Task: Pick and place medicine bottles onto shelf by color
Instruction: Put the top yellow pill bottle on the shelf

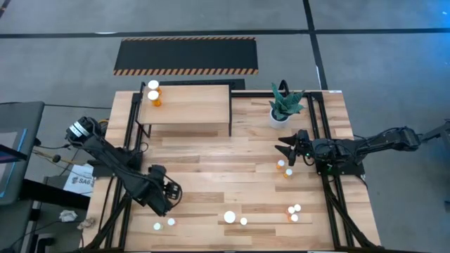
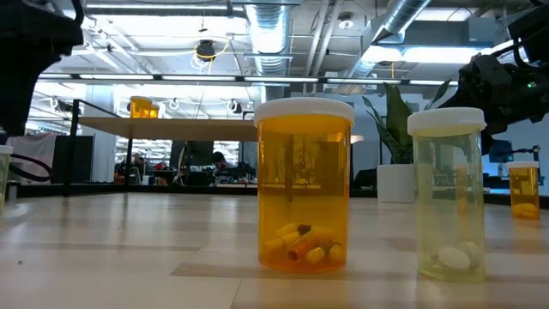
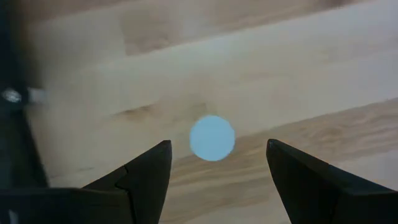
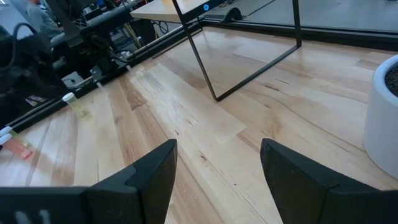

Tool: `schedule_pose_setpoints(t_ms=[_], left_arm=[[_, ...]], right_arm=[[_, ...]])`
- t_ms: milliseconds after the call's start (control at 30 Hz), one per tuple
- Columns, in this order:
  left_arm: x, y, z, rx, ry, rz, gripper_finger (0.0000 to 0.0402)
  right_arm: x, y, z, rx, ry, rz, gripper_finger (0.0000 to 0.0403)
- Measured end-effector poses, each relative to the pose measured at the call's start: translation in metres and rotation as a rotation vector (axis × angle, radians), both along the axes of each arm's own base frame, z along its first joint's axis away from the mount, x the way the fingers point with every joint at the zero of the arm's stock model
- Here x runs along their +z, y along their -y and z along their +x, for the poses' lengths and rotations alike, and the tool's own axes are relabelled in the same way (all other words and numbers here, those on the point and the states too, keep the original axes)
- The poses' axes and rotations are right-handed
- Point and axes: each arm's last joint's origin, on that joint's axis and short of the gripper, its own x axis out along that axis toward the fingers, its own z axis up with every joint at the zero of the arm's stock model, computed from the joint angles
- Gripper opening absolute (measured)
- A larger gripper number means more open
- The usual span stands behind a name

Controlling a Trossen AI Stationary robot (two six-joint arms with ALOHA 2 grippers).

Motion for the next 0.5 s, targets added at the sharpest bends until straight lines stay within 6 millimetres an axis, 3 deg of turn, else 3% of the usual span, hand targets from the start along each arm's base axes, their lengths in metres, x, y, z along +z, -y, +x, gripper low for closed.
schedule_pose_setpoints(t_ms=[500], left_arm=[[-0.032, -0.006, -0.006, -0.028, 0.025, -0.008, 0.0249]], right_arm=[[0.0, 0.0, 0.0, 0.0, 0.0, 0.0, 0.0256]])
